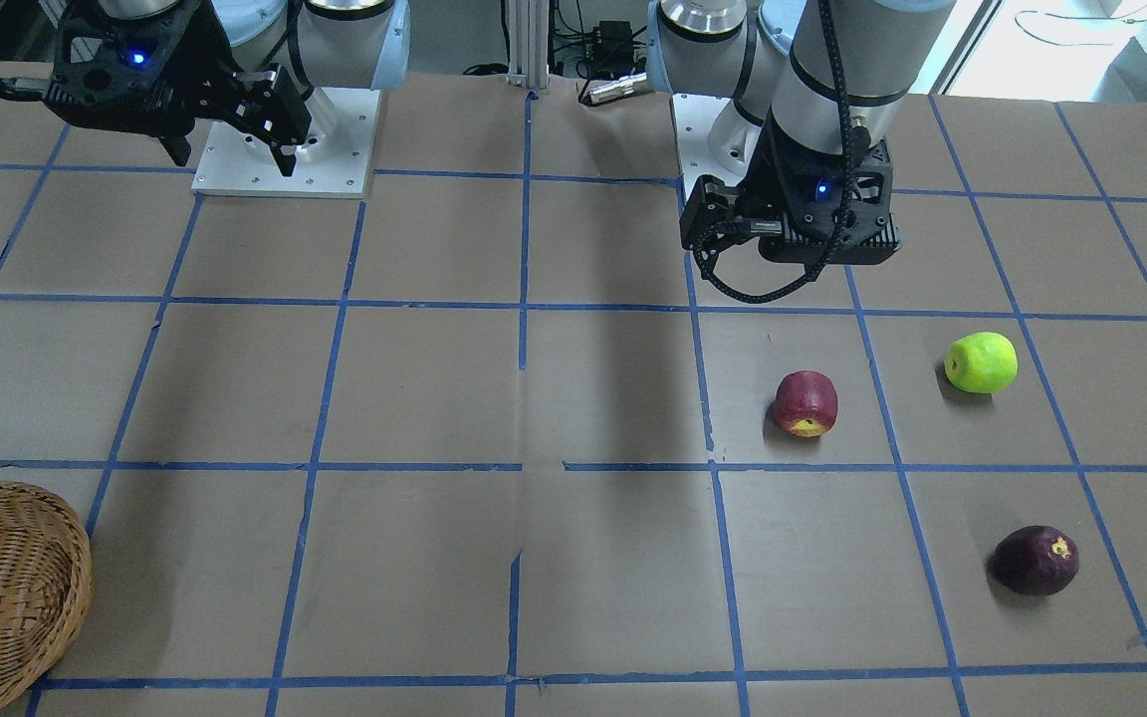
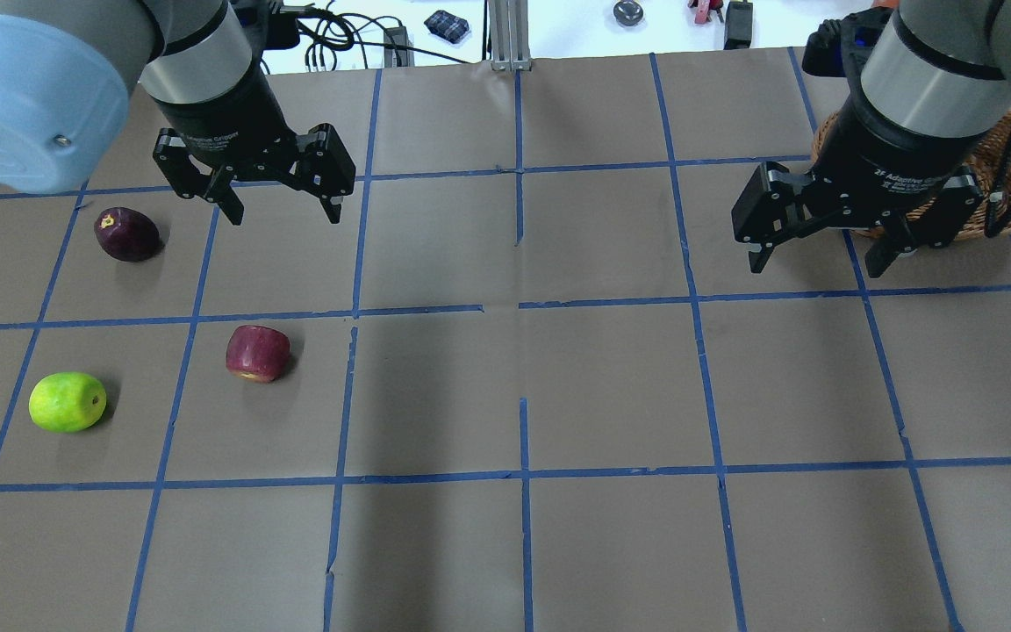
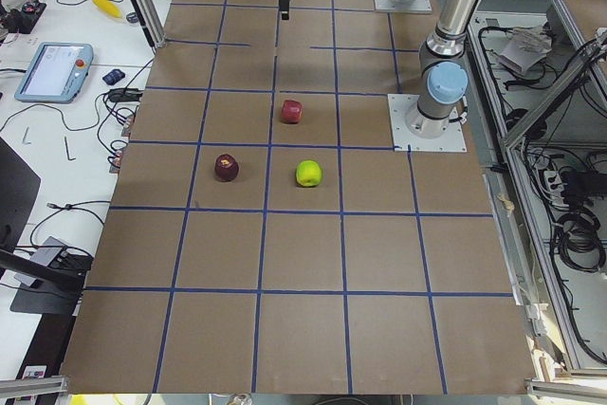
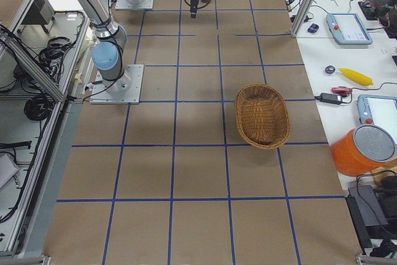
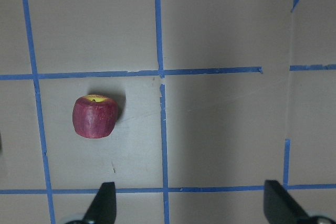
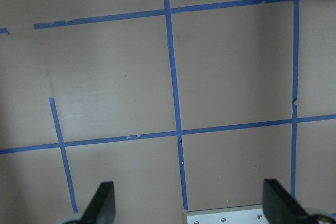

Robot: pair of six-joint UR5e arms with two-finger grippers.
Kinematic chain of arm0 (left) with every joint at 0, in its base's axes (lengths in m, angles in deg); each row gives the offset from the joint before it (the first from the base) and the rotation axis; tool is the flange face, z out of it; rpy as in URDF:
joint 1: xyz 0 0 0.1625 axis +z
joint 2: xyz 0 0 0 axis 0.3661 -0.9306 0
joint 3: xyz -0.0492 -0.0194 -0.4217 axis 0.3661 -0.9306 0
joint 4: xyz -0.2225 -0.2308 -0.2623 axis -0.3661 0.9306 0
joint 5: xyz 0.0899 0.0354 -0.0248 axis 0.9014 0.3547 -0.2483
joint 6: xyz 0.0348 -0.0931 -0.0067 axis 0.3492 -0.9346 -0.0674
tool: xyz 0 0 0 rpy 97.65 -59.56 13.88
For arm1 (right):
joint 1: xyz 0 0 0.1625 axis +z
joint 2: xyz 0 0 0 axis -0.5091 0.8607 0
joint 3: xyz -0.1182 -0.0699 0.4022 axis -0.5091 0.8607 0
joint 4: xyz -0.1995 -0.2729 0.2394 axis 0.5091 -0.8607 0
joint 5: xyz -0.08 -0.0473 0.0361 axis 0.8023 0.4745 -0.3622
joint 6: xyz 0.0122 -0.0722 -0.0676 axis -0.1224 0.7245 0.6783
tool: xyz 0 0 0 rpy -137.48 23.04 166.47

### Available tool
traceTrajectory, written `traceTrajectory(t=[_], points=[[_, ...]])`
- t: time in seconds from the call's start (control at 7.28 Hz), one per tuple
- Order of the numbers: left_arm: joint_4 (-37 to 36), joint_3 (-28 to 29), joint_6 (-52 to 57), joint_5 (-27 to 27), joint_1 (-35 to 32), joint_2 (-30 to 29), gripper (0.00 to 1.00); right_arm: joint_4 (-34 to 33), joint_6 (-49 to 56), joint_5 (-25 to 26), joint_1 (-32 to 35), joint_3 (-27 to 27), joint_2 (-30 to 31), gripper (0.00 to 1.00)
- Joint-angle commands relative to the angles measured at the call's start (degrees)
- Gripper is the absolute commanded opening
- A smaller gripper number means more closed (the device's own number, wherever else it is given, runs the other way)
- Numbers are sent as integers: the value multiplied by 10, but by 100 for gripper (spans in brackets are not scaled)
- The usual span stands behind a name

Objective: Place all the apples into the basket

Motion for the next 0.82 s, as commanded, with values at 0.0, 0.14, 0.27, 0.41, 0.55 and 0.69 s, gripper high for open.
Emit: traceTrajectory(t=[0.0,0.14,0.27,0.41,0.55,0.69], points=[[-1,0,0,-2,1,0,100,-1,0,-1,0,0,0,100],[-1,1,0,-6,1,-1,100,-3,0,-1,0,0,0,100],[-1,0,0,-4,1,0,100,-4,0,-2,0,0,0,100],[-1,-2,1,-2,2,-1,100,-4,0,-2,0,0,0,100],[1,-16,3,3,10,4,100,-2,0,2,0,0,0,100],[2,-30,20,26,39,-12,100,-5,-3,-3,0,0,0,100]])
